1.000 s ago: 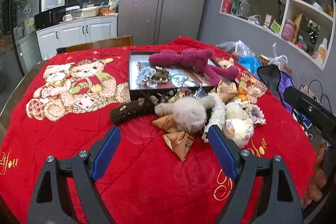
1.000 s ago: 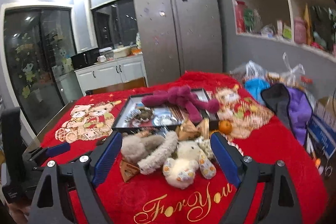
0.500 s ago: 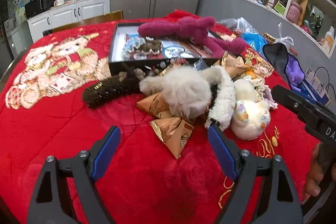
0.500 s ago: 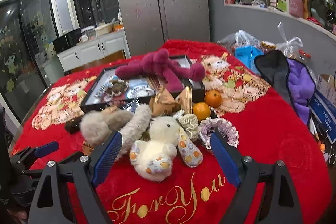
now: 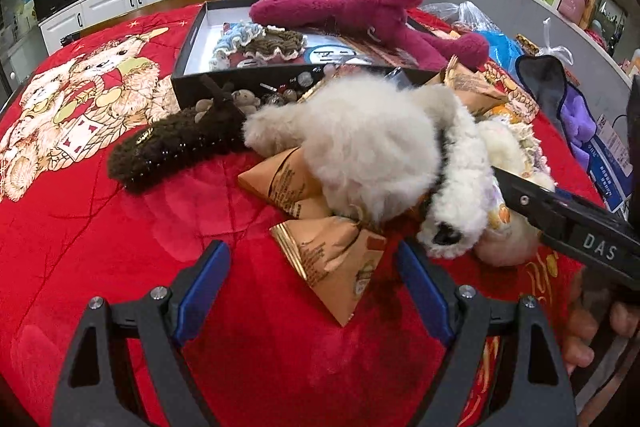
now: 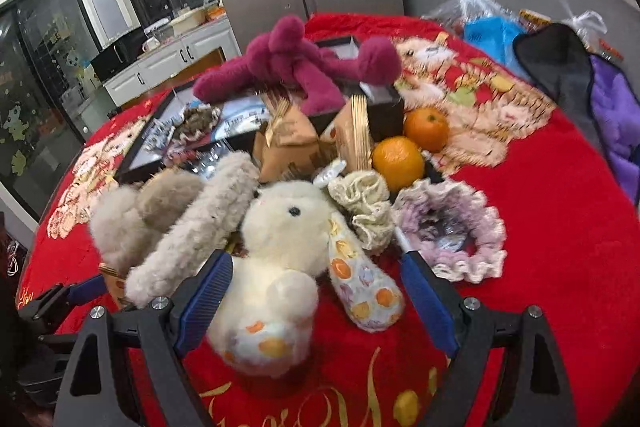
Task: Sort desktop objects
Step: 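Move both grippers back toward the remaining toy pile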
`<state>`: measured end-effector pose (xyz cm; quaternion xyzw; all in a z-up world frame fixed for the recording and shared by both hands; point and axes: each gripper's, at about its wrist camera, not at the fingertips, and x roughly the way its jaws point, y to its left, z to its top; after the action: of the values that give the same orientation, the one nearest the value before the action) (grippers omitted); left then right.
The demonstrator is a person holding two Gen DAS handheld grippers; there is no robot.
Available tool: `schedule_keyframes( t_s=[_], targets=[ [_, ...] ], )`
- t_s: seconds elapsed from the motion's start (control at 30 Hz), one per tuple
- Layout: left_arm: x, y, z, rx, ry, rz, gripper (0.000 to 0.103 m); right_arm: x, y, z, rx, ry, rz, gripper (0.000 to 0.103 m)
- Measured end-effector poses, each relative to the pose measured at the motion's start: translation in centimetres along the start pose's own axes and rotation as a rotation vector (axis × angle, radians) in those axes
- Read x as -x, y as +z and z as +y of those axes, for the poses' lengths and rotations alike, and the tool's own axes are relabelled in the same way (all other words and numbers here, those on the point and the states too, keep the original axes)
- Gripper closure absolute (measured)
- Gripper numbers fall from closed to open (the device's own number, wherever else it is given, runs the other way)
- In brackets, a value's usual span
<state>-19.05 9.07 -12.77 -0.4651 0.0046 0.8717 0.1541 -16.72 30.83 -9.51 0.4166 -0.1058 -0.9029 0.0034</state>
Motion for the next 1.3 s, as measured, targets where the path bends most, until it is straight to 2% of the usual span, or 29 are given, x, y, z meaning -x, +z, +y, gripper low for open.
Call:
schedule_keyframes(
  t_s=[0.1, 0.23, 0.4, 0.57, 0.9, 0.97, 1.0, 1.1, 1.23, 1.3],
  targets=[
    [-0.1, -0.1, -0.3, -0.028, 0.02, -0.007, 0.017, -1.3, -0.4, -0.4, -0.036, 0.038, 0.03, 0.014],
    [-0.4, -0.3, -1.0, -0.073, 0.062, -0.015, 0.016, -1.3, -0.7, -0.5, -0.05, 0.043, 0.006, 0.013],
    [-0.6, -0.2, -1.0, -0.08, 0.053, -0.013, 0.013, -1.2, -1.0, -0.2, -0.043, 0.029, -0.01, 0.012],
    [-1.0, -0.4, -1.8, -0.124, 0.07, 0.009, 0.003, -1.2, -1.0, -0.2, -0.039, 0.032, -0.011, 0.012],
    [-0.8, -0.5, -1.5, -0.108, 0.057, 0.003, 0.006, -1.2, -1.1, -0.3, -0.039, 0.04, -0.022, 0.013],
    [-0.6, -0.7, -1.4, -0.102, 0.068, -0.005, 0.013, -1.1, -1.2, -0.3, -0.034, 0.043, -0.026, 0.017],
    [-0.4, -0.7, -1.2, -0.097, 0.07, -0.012, 0.016, -0.9, -1.3, -0.3, -0.034, 0.055, -0.032, 0.026],
    [0.2, -0.9, -0.4, -0.066, 0.079, -0.032, 0.033, -0.2, -1.8, -0.3, -0.049, 0.128, -0.054, 0.049],
    [0.9, -1.2, 0.5, -0.037, 0.102, -0.05, 0.061, 0.4, -2.1, -0.1, -0.045, 0.15, -0.08, 0.058],
    [1.1, -1.3, 0.8, -0.024, 0.093, -0.054, 0.064, 0.5, -2.2, -0.3, -0.059, 0.164, -0.082, 0.062]
  ],
)
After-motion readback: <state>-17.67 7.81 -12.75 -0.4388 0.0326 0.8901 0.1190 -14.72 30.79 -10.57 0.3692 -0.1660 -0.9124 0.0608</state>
